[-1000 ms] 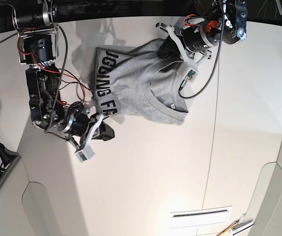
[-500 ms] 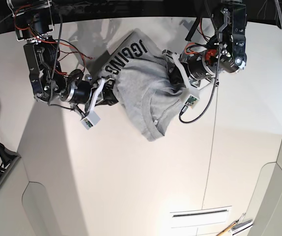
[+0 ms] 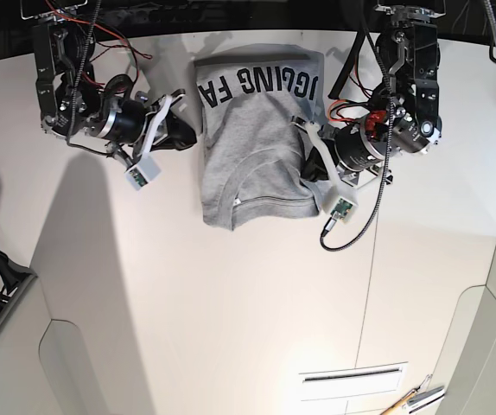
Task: Fold the T-shirt properly
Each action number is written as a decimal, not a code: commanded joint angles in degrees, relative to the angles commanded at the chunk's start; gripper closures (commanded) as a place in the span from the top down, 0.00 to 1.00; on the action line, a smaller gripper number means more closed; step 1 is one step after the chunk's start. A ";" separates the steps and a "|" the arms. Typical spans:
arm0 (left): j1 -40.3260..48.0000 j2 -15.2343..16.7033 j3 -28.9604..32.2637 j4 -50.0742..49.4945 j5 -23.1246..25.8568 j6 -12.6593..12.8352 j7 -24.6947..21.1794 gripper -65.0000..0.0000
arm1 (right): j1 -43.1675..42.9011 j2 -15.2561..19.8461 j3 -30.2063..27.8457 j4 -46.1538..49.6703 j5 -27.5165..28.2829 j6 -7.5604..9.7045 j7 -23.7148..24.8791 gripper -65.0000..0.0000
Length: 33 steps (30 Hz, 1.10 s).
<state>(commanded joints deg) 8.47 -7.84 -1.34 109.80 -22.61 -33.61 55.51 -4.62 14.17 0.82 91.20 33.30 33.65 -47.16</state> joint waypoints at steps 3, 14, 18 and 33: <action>2.25 -0.15 -4.22 3.74 -2.54 -0.02 0.04 0.02 | 0.00 0.31 6.10 0.09 5.01 0.37 -3.28 0.00; 24.30 -0.92 -18.05 12.13 -8.50 -1.60 3.26 0.02 | -6.69 8.37 17.05 0.37 23.65 2.64 -16.06 0.00; 34.75 -0.92 -20.76 12.13 -8.50 -1.57 3.23 0.02 | -13.44 15.02 17.05 0.37 27.74 2.64 -16.09 0.00; 55.19 -6.38 -4.22 -14.80 7.54 -3.02 -20.17 0.02 | -37.20 24.72 9.27 -3.69 31.39 2.14 -14.21 0.00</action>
<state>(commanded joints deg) 63.66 -14.22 -5.56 95.00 -15.07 -36.62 35.33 -41.82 38.89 10.09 87.50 64.69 35.79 -61.36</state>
